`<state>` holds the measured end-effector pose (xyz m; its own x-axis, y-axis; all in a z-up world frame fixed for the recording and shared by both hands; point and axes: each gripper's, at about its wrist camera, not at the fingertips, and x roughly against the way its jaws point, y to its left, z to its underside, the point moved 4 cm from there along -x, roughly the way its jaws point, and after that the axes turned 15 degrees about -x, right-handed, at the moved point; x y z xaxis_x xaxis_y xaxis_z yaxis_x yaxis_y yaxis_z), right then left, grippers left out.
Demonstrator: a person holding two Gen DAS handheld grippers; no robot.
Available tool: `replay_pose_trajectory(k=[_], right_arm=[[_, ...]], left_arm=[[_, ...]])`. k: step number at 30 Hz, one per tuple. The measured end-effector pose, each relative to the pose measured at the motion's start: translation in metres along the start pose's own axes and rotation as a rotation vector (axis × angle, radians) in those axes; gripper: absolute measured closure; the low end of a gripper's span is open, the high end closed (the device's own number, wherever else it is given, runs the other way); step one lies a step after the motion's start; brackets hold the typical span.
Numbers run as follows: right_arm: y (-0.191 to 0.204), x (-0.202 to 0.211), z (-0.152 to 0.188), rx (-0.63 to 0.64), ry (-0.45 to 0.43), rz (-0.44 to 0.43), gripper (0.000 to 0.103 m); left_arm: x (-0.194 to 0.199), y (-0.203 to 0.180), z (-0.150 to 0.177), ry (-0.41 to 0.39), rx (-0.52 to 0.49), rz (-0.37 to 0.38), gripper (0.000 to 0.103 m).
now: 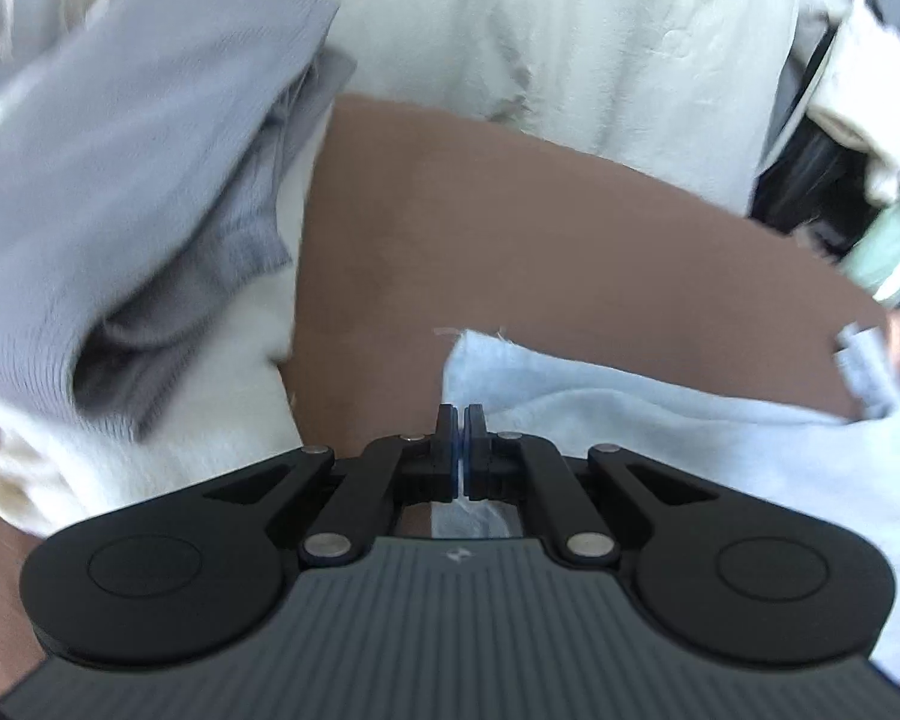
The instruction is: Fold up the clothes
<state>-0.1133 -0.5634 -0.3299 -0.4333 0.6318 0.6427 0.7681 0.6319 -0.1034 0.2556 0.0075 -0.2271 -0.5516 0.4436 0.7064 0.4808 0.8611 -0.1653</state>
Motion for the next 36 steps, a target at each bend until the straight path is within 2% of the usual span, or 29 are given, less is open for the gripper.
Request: replay_pose_trajectory(k=[2,4,6,10,14,16,18,20,21,23,25,27,29,32,34,36], right_arm=[[-0.001,-0.001,0.001,-0.008,0.000,-0.008,0.100],[-0.005,-0.003,0.001,-0.040,0.007,-0.026,0.100],[-0.011,-0.005,0.000,-0.100,0.020,-0.054,0.099],[-0.018,-0.007,0.002,-0.178,0.024,-0.089,0.099],[-0.022,-0.009,0.006,-0.223,0.015,-0.109,0.099],[-0.023,-0.010,0.007,-0.246,0.010,-0.120,0.099],[-0.024,-0.010,0.007,-0.251,0.012,-0.125,0.098],[-0.024,-0.009,0.007,-0.255,0.014,-0.126,0.098],[-0.024,-0.009,0.007,-0.255,0.014,-0.126,0.098],[-0.024,-0.009,0.007,-0.256,0.014,-0.126,0.098],[-0.024,-0.009,0.008,-0.258,0.015,-0.127,0.098],[-0.024,-0.009,0.008,-0.255,0.014,-0.129,0.098],[-0.024,-0.009,0.008,-0.251,0.012,-0.130,0.098],[-0.024,-0.010,0.008,-0.246,0.013,-0.128,0.098],[-0.023,-0.009,0.006,-0.241,0.015,-0.122,0.098],[-0.017,-0.009,0.003,-0.183,0.003,-0.096,0.099]], left_arm=[[-0.002,0.006,0.005,0.023,0.046,0.033,0.098],[-0.001,0.007,0.012,0.039,0.068,0.034,0.092],[0.003,0.003,0.017,0.026,0.050,0.041,0.091],[-0.002,-0.012,0.020,-0.004,-0.055,0.035,0.091],[-0.007,-0.014,0.021,-0.017,-0.023,0.076,0.089],[-0.010,-0.015,0.019,-0.026,0.009,0.098,0.082],[-0.012,-0.017,0.018,-0.033,0.007,0.096,0.084],[-0.012,-0.021,0.017,-0.041,-0.048,0.059,0.100],[-0.010,-0.024,0.015,-0.057,-0.088,0.026,0.102],[-0.001,-0.030,0.009,-0.112,-0.165,-0.044,0.103],[0.011,-0.032,-0.001,-0.207,-0.189,-0.060,0.102],[0.014,-0.030,-0.009,-0.248,-0.181,-0.067,0.102],[0.002,-0.028,-0.009,-0.224,-0.173,-0.085,0.102],[-0.029,-0.027,0.007,-0.108,-0.168,-0.137,0.100],[-0.036,-0.031,0.014,-0.099,-0.190,-0.163,0.097],[-0.033,-0.033,0.012,-0.104,-0.189,-0.180,0.094]])
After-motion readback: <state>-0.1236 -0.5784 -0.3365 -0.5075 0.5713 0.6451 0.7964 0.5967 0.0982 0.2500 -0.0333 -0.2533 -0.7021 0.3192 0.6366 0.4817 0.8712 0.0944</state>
